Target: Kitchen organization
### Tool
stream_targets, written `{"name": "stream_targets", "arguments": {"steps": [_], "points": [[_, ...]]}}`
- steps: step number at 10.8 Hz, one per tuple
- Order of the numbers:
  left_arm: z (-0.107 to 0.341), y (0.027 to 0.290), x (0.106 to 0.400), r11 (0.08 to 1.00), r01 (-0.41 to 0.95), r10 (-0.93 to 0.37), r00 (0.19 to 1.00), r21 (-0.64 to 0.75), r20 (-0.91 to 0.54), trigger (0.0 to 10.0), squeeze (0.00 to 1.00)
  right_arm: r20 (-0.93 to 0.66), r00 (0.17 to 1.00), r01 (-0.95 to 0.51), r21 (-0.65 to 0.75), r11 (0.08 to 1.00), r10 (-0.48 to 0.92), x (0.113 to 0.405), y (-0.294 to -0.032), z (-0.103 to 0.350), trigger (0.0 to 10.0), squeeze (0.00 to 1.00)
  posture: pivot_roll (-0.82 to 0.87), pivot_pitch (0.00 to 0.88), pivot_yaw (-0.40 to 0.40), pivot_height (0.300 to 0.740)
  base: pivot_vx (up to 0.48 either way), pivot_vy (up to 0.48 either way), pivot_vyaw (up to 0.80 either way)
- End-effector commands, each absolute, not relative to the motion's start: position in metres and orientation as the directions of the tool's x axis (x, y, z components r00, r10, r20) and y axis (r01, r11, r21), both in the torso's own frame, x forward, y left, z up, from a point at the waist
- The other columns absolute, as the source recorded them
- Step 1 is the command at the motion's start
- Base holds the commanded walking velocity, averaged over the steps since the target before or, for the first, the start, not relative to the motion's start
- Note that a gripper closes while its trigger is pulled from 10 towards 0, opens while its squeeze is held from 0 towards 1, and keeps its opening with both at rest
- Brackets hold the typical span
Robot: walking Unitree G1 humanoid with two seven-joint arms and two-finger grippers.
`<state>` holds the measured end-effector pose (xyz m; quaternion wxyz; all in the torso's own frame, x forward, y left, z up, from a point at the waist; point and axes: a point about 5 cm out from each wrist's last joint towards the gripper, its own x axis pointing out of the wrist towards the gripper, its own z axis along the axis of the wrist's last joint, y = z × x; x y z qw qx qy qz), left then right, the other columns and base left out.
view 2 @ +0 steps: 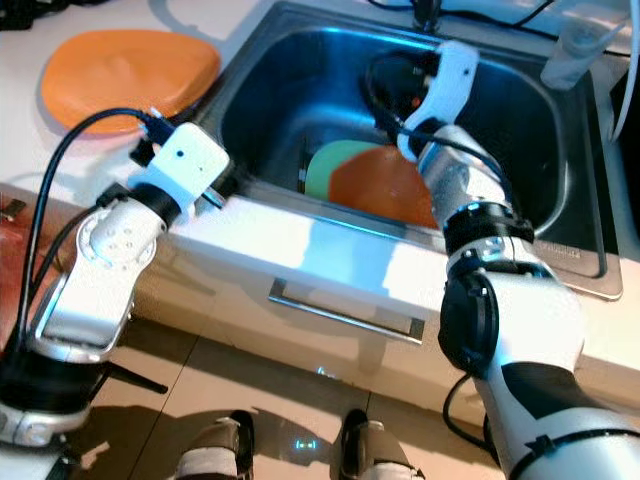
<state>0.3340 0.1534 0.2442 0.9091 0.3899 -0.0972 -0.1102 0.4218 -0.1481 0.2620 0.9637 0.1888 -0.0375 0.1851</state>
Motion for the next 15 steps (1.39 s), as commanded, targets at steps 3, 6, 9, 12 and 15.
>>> {"name": "stream_targets", "arguments": {"steps": [3,6,9,12,15], "points": [[0.234,0.202,0.345,0.603,0.048,-0.128,0.991,0.797,0.037,10.0,1.0,0.14,0.936,-0.353,0.413,0.84,0.324,0.413,-0.162,0.246,10.0,1.0,0.11,0.188,-0.064,0.74,0.0,0.0,0.0],[0.231,0.232,0.346,0.522,0.006,-0.043,0.999,0.853,0.019,10.0,0.0,0.137,0.937,-0.348,0.438,0.829,0.321,0.405,-0.161,0.241,10.0,0.0,0.11,0.182,-0.065,0.74,0.0,0.0,0.0],[0.23,0.257,0.349,0.456,0.008,0.015,1.0,0.89,-0.017,10.0,0.0,0.126,0.881,-0.462,0.434,0.773,0.455,0.389,-0.137,0.249,10.0,0.0,0.1,0.191,-0.062,0.74,0.0,0.0,0.0],[0.229,0.275,0.353,0.453,0.03,0.046,0.997,0.891,-0.057,10.0,0.0,0.094,0.843,-0.519,0.397,0.757,0.529,0.37,-0.125,0.248,10.0,0.0,0.09,0.201,-0.053,0.74,0.0,0.0,0.0],[0.229,0.29,0.36,0.513,0.011,0.074,0.996,0.858,-0.057,10.0,0.0,0.077,0.85,-0.503,0.414,0.759,0.521,0.36,-0.124,0.245,10.0,0.0,0.08,0.217,-0.046,0.74,0.0,0.0,0.0]]}}
